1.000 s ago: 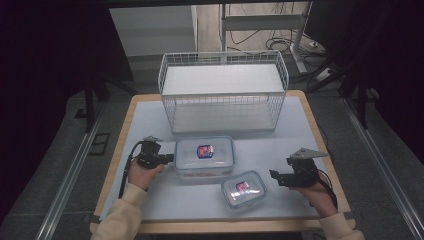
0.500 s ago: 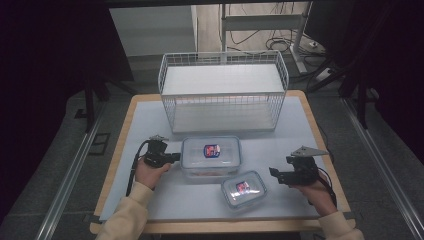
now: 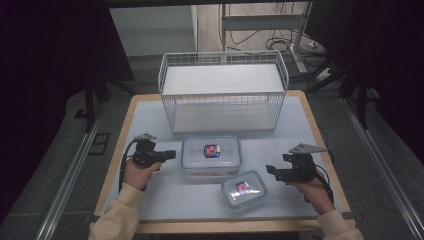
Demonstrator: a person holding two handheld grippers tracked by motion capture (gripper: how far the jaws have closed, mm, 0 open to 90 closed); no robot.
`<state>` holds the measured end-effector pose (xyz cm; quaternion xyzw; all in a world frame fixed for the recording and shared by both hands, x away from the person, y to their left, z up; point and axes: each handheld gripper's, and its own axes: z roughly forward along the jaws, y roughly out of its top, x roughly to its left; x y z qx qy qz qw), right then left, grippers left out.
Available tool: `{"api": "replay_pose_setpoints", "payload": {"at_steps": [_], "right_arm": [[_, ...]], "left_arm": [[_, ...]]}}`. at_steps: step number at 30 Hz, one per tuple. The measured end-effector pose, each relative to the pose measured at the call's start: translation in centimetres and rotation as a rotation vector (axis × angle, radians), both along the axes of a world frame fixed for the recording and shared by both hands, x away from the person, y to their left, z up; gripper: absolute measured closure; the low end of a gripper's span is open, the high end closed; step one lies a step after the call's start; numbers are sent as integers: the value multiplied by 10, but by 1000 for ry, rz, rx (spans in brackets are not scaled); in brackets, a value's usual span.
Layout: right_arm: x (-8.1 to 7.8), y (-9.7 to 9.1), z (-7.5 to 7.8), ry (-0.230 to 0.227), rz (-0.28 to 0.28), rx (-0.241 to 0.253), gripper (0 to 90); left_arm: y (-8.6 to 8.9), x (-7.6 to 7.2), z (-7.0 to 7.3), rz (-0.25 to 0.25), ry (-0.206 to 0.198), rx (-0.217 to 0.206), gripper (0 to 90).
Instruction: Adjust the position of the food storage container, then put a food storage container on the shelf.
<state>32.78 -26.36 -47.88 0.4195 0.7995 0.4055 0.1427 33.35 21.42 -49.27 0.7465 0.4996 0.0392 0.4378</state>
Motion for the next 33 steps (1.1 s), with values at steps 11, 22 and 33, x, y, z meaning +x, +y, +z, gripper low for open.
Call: {"api": "replay_pose_setpoints", "payload": {"at_steps": [11, 22, 33], "right_arm": [[2, 4, 4, -1, 12, 29, 167], [-2, 9, 10, 27, 54, 76, 169], [18, 43, 16, 109, 156, 158, 148]], "left_arm": [[3, -14, 8, 52, 22, -14, 330], [3, -12, 13, 40, 25, -73, 164], [-5, 0, 5, 24, 90, -126, 156]]}}
